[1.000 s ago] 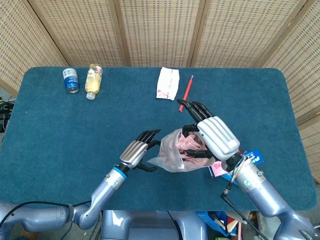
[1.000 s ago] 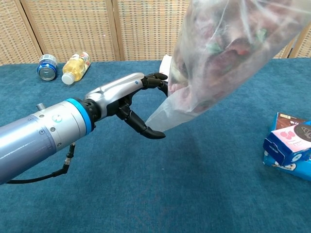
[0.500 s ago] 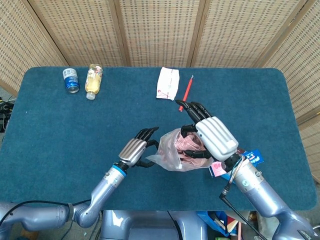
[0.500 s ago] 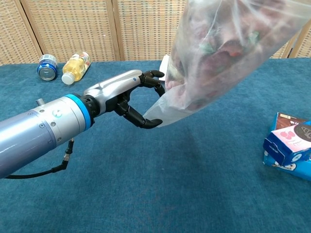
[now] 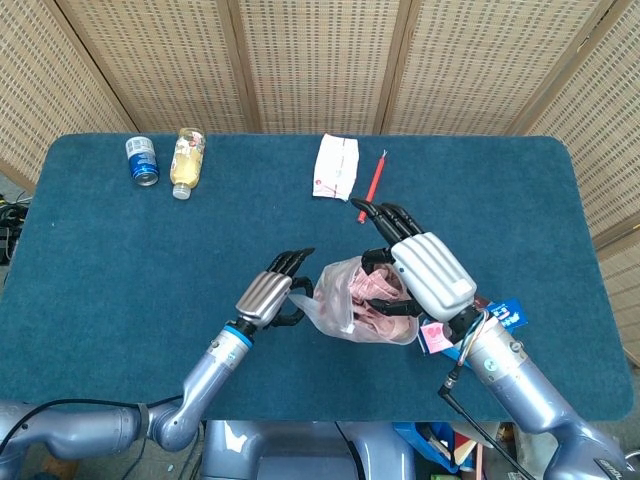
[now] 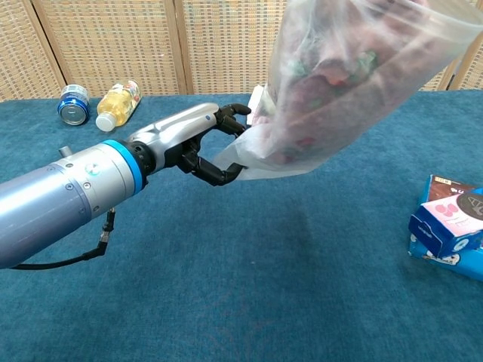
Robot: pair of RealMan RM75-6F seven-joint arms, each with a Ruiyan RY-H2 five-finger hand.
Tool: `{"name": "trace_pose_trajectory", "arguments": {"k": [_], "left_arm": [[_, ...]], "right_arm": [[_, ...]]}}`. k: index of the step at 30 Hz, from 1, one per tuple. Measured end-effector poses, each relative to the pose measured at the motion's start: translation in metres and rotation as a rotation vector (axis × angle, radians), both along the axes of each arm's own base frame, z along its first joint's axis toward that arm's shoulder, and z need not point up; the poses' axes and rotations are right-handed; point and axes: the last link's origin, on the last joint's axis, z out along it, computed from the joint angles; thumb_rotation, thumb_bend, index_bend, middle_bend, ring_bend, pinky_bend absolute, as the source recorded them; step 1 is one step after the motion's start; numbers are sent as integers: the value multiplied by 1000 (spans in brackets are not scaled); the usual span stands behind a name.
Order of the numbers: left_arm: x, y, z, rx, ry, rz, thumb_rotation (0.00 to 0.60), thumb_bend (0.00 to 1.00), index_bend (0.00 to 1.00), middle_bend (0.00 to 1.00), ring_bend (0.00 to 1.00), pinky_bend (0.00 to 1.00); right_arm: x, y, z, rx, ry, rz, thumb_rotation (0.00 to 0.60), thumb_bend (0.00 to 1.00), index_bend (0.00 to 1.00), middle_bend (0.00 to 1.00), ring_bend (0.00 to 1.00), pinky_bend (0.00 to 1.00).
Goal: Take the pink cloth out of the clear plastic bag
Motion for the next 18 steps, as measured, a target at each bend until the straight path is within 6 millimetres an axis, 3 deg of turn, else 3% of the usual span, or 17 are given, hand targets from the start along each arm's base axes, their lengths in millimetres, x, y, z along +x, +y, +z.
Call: {"name": "trace_pose_trajectory", "arguments": {"k": [12, 18], "left_arm": [[-7, 10, 8, 52, 14, 17, 600, 557, 788, 0, 0, 0], [-29, 28, 29, 136, 81, 36, 600, 559, 792, 0, 0, 0]], "right_arm": [[-5, -4, -1, -5, -1, -14, 600, 605, 770, 0, 0, 0], [-18, -15, -4, -19, -2, -49, 600, 606, 770, 0, 0, 0]]}}
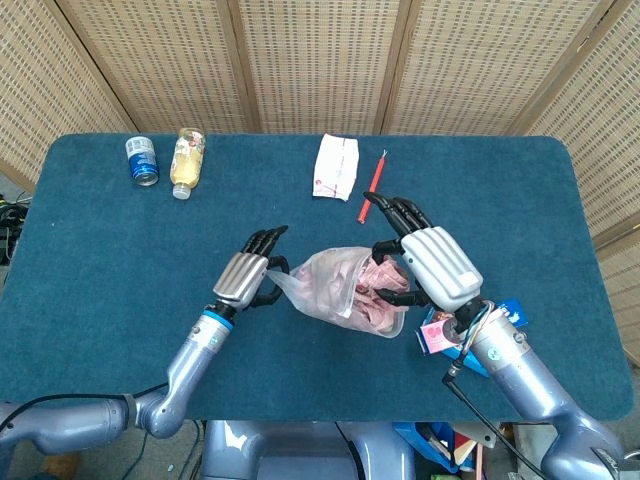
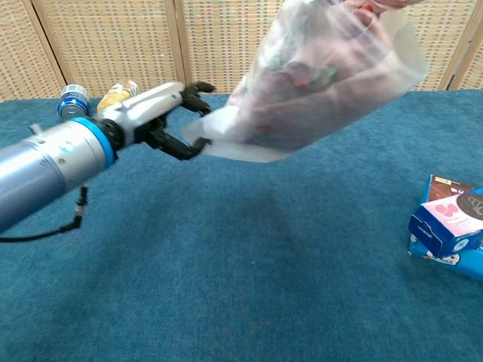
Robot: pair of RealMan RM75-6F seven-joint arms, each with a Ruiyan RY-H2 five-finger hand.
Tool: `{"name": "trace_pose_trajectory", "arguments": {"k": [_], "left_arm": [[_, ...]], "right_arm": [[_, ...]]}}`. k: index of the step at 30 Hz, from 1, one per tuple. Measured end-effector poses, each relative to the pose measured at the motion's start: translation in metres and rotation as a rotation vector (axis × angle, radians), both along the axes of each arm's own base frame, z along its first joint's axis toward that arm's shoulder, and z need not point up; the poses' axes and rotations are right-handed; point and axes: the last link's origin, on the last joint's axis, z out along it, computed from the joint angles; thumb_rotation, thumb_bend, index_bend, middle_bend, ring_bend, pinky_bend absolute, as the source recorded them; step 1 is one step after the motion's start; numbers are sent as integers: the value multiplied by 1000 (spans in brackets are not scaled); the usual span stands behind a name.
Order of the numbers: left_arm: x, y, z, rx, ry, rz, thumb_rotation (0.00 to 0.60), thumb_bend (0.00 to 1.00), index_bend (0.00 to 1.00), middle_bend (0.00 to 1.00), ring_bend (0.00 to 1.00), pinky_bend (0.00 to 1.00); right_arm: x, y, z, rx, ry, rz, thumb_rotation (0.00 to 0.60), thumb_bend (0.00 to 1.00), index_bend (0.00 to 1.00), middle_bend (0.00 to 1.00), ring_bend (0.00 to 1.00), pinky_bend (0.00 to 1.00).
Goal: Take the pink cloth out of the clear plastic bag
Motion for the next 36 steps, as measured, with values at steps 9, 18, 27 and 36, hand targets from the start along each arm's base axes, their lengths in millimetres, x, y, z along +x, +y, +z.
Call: {"name": "trace_pose_trajectory", "arguments": {"k": [9, 18, 27, 36], "left_arm": [[-66, 35, 71, 190, 156, 86, 600, 562, 793, 0, 0, 0], [-153, 47, 159, 351, 278, 234, 600, 562, 793, 0, 0, 0], [-196, 43, 189, 406, 327, 312, 600, 563, 793, 0, 0, 0], [-216, 37, 200, 412, 335, 360, 600, 563, 522, 0, 0, 0]], "right_arm": [[-39, -23, -6, -29, -3, -97, 600, 606, 770, 0, 0, 0], [-82, -45, -18, -42, -20, -196, 600, 607, 770, 0, 0, 0], [-95, -52, -28, -59, 22, -220, 600, 606, 770, 0, 0, 0], [-104, -55, -25, -87, 61, -248, 600, 520, 661, 0, 0, 0]]}}
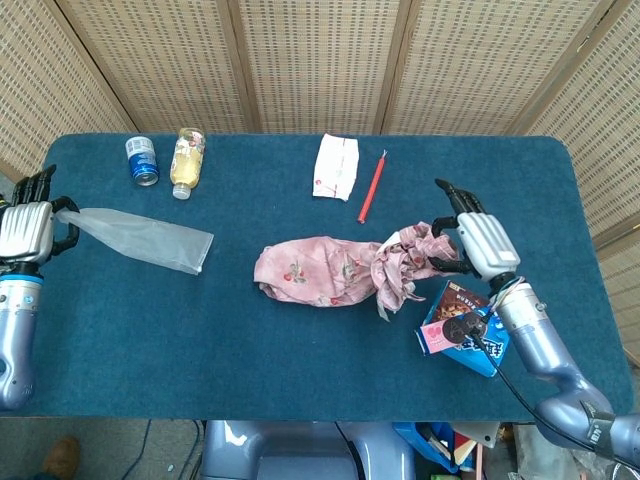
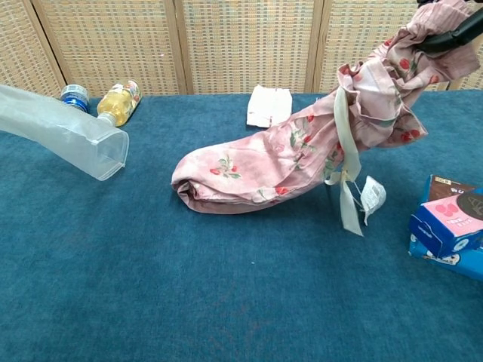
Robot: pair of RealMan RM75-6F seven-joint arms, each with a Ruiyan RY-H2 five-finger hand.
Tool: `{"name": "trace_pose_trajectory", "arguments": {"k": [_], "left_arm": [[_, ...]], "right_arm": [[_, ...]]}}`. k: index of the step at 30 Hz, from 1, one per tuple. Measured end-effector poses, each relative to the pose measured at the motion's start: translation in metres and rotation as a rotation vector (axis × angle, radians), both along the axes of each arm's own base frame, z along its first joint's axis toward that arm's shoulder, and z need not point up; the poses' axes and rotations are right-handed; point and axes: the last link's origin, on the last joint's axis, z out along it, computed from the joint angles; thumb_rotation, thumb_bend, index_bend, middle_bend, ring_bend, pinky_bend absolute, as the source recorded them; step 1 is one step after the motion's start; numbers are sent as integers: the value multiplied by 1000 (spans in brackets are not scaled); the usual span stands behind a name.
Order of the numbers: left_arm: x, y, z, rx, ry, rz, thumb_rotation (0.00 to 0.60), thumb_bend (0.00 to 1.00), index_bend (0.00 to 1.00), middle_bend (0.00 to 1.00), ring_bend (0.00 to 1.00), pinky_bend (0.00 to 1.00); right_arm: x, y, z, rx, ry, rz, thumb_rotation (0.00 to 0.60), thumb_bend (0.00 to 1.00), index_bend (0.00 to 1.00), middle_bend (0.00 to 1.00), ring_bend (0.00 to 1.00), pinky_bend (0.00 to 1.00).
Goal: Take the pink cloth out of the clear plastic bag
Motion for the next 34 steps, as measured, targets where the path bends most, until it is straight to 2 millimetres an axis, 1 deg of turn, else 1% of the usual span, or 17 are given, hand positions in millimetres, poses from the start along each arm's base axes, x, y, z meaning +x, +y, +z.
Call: {"name": "trace_pose_trajectory", "arguments": {"k": [1, 2, 3, 4, 6, 7, 9, 13, 17, 21, 22, 24, 25, 27, 30, 34], "left_arm": [[-2, -2, 1, -9, 1, 7, 600, 553, 299, 0, 0, 0], [-3, -3, 1, -15, 1, 13, 600, 531, 173, 0, 0, 0], [-4, -5, 2, -20, 1, 19, 600, 466, 48, 0, 0, 0], [-6, -7, 3, -26, 0, 28, 600, 368, 0, 0, 0, 0], [-8, -11, 7, -31, 1, 45, 600, 213, 0, 0, 0, 0], [-10, -15, 11, -32, 1, 53, 600, 161, 0, 0, 0, 0], [-12, -21, 17, -26, -1, 62, 600, 124, 0, 0, 0, 0], [-17, -38, 33, 13, -12, 68, 600, 102, 0, 0, 0, 0], [-20, -59, 41, 41, -31, 64, 600, 95, 0, 0, 0, 0], [-22, -92, 44, 65, -61, 53, 600, 94, 0, 0, 0, 0], [-22, -103, 44, 73, -69, 52, 600, 94, 0, 0, 0, 0], [-23, -122, 41, 80, -87, 53, 600, 94, 0, 0, 0, 0], [-22, -135, 38, 81, -100, 56, 600, 94, 0, 0, 0, 0], [-21, -152, 33, 78, -112, 57, 600, 94, 0, 0, 0, 0], [-15, -168, 28, 71, -102, 38, 600, 94, 0, 0, 0, 0], [-6, -186, 22, 77, -91, 9, 600, 93, 0, 0, 0, 0]], "right_arm": [[-1, 0, 1, -6, 7, -2, 600, 377, 517, 0, 0, 0], [-3, 0, 2, -11, 17, -5, 600, 256, 400, 0, 0, 0], [-4, 1, 5, -18, 34, -8, 600, 98, 232, 0, 0, 0], [-6, 1, 7, -25, 49, -10, 600, 19, 104, 0, 0, 0], [-10, 3, 13, -55, 94, -7, 600, 0, 10, 0, 0, 0], [-12, 4, 16, -73, 115, -4, 600, 0, 0, 0, 0, 0], [-15, 7, 24, -119, 158, 8, 600, 0, 0, 0, 0, 0], [-23, 18, 39, -213, 223, 40, 600, 0, 0, 0, 0, 0], [-34, 34, 49, -293, 272, 75, 600, 0, 0, 0, 0, 0], [-57, 60, 57, -357, 316, 106, 600, 0, 0, 0, 0, 0], [-63, 67, 58, -366, 324, 113, 600, 0, 0, 0, 0, 0], [-80, 83, 60, -385, 341, 122, 600, 0, 0, 0, 0, 0], [-88, 90, 60, -390, 348, 120, 600, 0, 0, 0, 0, 0], [-104, 106, 58, -399, 353, 110, 600, 0, 0, 0, 0, 0], [-119, 126, 54, -408, 347, 106, 600, 0, 0, 0, 0, 0], [-130, 155, 48, -416, 317, 86, 600, 0, 0, 0, 0, 0]]}}
